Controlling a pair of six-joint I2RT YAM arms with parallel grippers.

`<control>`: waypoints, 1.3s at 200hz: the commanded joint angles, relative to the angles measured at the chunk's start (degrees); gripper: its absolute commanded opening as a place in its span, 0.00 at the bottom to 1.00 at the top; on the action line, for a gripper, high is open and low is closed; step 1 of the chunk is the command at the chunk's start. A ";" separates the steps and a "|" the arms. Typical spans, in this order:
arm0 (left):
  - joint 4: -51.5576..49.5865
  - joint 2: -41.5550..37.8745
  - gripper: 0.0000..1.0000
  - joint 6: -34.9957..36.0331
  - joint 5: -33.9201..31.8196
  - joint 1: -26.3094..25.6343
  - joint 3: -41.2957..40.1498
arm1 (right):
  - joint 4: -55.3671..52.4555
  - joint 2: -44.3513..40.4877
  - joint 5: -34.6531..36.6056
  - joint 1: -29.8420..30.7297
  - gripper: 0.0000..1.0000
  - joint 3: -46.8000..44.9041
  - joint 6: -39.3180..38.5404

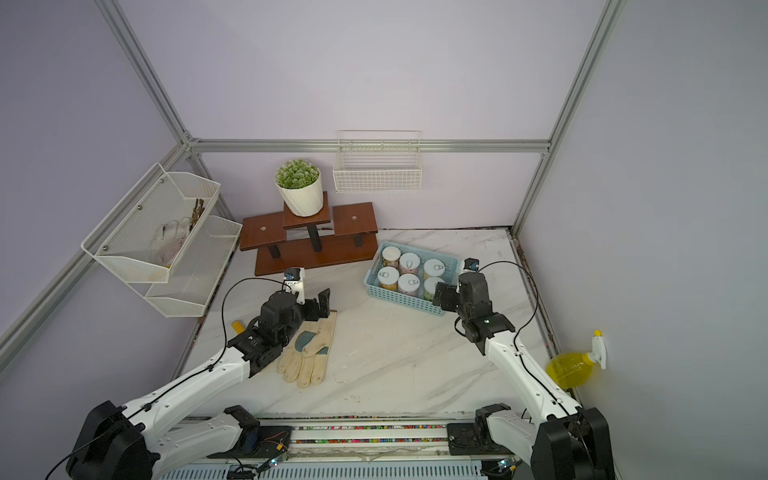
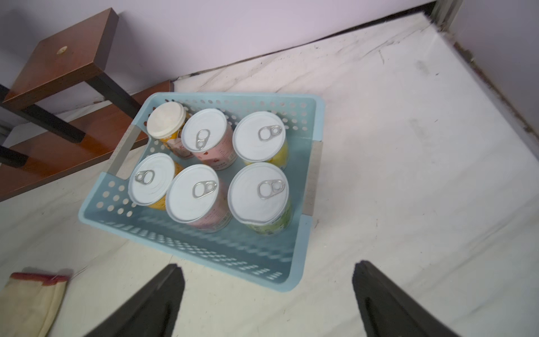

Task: Put the canned food in the basket
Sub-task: Reset both arms

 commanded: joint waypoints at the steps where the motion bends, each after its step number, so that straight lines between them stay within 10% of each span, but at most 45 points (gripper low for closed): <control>1: 13.04 -1.12 1.00 3.36 -5.37 3.57 -4.43 | 15.87 -1.85 9.02 -0.19 0.92 -5.26 -3.15; 66: 28.01 0.68 1.00 10.92 -8.80 12.95 -14.53 | 52.29 -3.14 15.66 -2.47 0.99 -24.77 -15.44; 138: 35.15 4.08 1.00 17.49 -10.91 19.54 -19.93 | 65.41 11.65 13.21 -6.42 0.99 -26.69 -18.56; 260: 60.78 28.49 1.00 18.69 9.60 27.85 -19.23 | 71.16 18.91 2.37 -7.31 0.99 -25.35 -16.33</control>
